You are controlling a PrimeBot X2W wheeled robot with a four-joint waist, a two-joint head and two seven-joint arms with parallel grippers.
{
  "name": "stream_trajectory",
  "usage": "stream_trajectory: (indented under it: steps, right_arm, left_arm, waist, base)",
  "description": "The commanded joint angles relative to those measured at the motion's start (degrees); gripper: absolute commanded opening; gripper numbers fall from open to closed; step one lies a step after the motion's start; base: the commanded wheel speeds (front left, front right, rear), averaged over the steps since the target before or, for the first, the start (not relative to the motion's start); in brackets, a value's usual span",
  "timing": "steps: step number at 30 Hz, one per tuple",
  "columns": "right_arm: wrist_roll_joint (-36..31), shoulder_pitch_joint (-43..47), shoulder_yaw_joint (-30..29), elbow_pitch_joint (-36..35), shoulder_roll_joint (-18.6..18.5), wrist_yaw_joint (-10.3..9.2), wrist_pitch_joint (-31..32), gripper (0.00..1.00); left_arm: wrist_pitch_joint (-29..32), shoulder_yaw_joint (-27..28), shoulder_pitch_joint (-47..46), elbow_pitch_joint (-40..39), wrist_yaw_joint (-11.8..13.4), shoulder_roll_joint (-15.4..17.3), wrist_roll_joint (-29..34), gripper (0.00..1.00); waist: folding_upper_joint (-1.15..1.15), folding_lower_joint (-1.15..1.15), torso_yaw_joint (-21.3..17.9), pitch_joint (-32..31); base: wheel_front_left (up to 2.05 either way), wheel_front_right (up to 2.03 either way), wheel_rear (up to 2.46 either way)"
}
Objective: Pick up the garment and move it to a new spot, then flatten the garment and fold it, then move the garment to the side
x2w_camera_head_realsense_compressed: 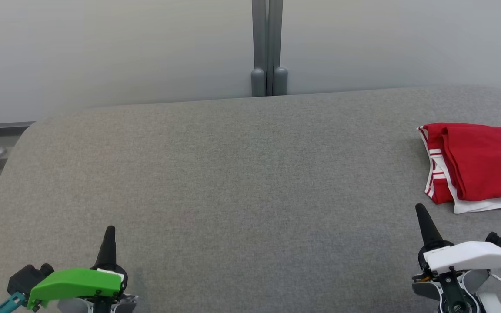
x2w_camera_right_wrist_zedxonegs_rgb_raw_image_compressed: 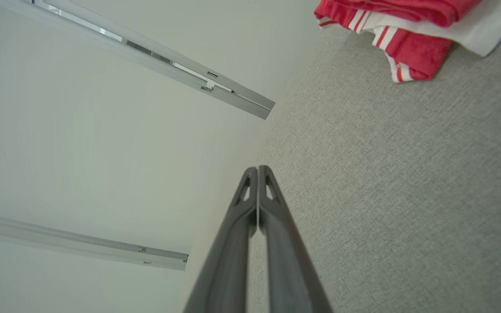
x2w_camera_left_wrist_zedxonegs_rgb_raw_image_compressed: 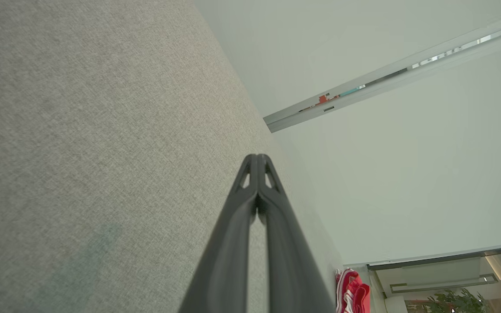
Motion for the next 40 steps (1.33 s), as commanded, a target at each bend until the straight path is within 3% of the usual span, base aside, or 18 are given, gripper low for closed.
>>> stream_trajectory:
  steps: [1, 40]
  right_arm:
    - [1.66, -1.61, -0.19, -0.76, -0.29, -0.03, 0.31, 0.0]
    - [21.59, -3.16, -1.82, -0.57, -0.39, -0.03, 4.17, 0.0]
  left_arm:
    - [0.49, 0.66, -1.75, -0.64, -0.58, -0.03, -1.44, 0.0]
    - [5.66, 6.63, -3.59, -1.1, -5.01, -1.27, -16.63, 0.0]
  waist:
    - [0.0, 0.0, 0.01, 0.07]
    - [0.0, 0.0, 0.27, 1.74]
  base:
    - [0.0, 0.0, 0.0]
    - [0.0, 0.0, 0.0]
